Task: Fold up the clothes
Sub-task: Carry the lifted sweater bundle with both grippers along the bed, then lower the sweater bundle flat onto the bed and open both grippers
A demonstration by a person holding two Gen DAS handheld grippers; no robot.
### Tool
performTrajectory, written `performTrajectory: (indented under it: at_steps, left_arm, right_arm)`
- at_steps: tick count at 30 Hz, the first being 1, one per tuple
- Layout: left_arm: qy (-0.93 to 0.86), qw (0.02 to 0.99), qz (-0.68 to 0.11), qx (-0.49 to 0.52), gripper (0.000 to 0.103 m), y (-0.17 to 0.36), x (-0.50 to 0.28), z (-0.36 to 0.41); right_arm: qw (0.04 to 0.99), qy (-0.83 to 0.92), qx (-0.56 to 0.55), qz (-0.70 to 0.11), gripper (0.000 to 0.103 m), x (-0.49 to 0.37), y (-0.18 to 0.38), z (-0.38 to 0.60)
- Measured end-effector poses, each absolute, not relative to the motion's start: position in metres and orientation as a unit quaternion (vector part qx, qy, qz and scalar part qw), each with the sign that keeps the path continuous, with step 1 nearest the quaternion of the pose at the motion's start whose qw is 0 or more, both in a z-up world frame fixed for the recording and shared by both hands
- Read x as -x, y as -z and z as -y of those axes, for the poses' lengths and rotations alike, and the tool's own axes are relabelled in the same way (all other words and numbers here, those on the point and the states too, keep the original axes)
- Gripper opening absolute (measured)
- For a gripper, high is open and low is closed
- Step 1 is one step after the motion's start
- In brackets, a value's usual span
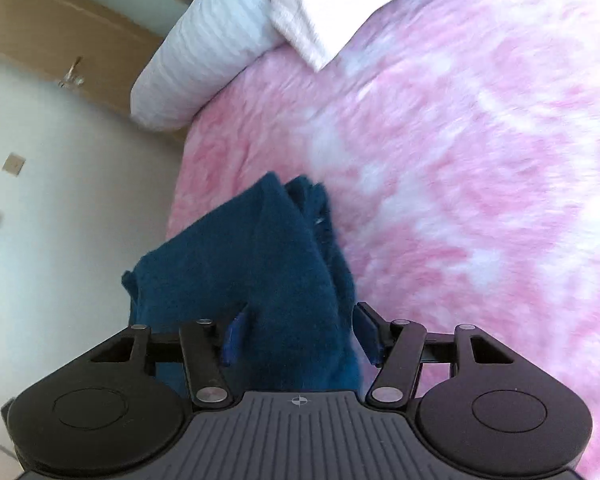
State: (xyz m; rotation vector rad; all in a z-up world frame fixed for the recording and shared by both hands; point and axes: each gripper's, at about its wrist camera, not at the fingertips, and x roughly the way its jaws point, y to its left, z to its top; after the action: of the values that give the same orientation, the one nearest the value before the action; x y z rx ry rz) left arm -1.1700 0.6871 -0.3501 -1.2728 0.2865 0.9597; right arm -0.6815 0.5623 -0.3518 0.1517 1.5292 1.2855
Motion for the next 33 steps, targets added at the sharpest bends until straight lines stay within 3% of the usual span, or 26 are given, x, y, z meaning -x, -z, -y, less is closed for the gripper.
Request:
performTrajectory:
  at_steps: [3,4,5,7,10,14,20,26,33]
  left_arm:
    - [-0.429,0.701,-0.153,0.549,0.03,0.348,1.164,-0.682]
    - [-0.431,0.706,-0.164,0.538,0.015,0.348,1.161,-0.681]
    - [-0.434,0.71,-0.175,0.527,0.007,0.347,1.157,-0.68]
    - [-0.439,0.717,-0.195,0.505,0.007,0.347,1.151,-0.678]
    - [-0.463,0.72,-0.217,0.469,0.009,0.345,1.144,-0.678]
    - [-0.545,0.701,-0.258,0.381,0.006,0.31,1.135,-0.659]
    - [-0.426,0.787,-0.281,0.347,0.007,0.266,1.089,-0.624]
    - [-0.374,0.798,-0.365,0.3,0.004,0.306,1.032,-0.616]
    - [-0.387,0.789,-0.37,0.301,0.008,0.326,1.027,-0.624]
  right_arm:
    - [0.567,-0.531,-0.049,-0.628,0.059,0.688,0.336,-0.553]
    - [0.57,-0.534,-0.044,-0.623,0.041,0.693,0.335,-0.553]
    - [0.578,-0.539,-0.029,-0.612,0.029,0.698,0.332,-0.553]
    - [0.594,-0.547,0.003,-0.59,0.024,0.706,0.326,-0.554]
    - [0.615,-0.564,0.058,-0.549,0.025,0.719,0.32,-0.56]
    - [0.649,-0.567,0.137,-0.489,0.041,0.738,0.297,-0.557]
    - [0.66,-0.603,0.194,-0.404,0.041,0.774,0.257,-0.53]
    - [0.637,-0.624,0.24,-0.383,0.041,0.812,0.274,-0.528]
    - [0.639,-0.589,0.325,-0.373,0.038,0.839,0.312,-0.536]
